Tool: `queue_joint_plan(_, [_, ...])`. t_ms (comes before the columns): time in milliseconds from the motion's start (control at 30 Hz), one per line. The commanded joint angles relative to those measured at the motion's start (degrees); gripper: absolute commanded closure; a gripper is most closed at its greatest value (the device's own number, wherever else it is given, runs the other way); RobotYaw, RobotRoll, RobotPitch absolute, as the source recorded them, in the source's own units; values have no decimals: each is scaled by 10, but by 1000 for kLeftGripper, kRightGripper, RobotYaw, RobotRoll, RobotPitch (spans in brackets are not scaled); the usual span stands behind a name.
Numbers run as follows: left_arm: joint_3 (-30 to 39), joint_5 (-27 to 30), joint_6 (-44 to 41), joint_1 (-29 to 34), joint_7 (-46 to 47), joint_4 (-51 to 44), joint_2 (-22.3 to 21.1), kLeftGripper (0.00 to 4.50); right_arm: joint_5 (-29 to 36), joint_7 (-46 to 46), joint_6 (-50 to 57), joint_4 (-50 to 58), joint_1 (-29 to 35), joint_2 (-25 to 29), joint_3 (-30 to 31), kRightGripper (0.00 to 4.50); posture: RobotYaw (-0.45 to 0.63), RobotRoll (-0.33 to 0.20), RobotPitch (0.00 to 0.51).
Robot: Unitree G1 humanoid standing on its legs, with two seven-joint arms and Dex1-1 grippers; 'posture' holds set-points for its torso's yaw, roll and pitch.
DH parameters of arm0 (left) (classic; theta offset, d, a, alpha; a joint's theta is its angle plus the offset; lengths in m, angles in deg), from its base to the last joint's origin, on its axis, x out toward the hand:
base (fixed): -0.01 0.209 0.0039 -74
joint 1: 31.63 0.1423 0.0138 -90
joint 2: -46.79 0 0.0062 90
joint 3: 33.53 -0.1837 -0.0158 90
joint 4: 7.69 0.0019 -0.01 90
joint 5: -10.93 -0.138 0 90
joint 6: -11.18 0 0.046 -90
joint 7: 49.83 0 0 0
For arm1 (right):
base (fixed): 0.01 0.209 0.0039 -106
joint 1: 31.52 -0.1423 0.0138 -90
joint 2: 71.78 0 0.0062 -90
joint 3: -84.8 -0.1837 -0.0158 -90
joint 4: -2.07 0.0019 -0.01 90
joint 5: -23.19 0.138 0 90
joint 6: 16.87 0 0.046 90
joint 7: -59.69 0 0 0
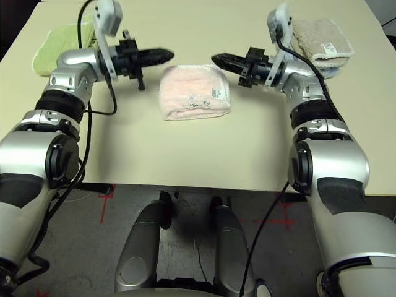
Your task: Fold the towel and set it aside.
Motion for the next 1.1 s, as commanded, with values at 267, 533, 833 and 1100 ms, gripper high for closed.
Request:
queue_joint_plan(267, [-11, -1, -19, 41, -72, -6, 19, 4471, -41, -63, -34, -17, 17, -20, 13, 4500, 112, 0, 303])
queue_joint_plan(533, [-18, -8, -7, 59, -62, -6, 22, 4471, -20, -17, -22, -5, 19, -24, -2, 4500, 98, 0, 309])
queue_joint_plan(833, [-25, -42, 12, 85, 63, 26, 24, 4471, -63, -71, -36, -20, 40, -36, 27, 4500, 81, 0, 306])
queue_joint_plan(1100, [-35, -60, 5, 99, 94, 36, 24, 4471, -103, -138, -23, -44, 56, -38, 52, 4500, 72, 0, 308])
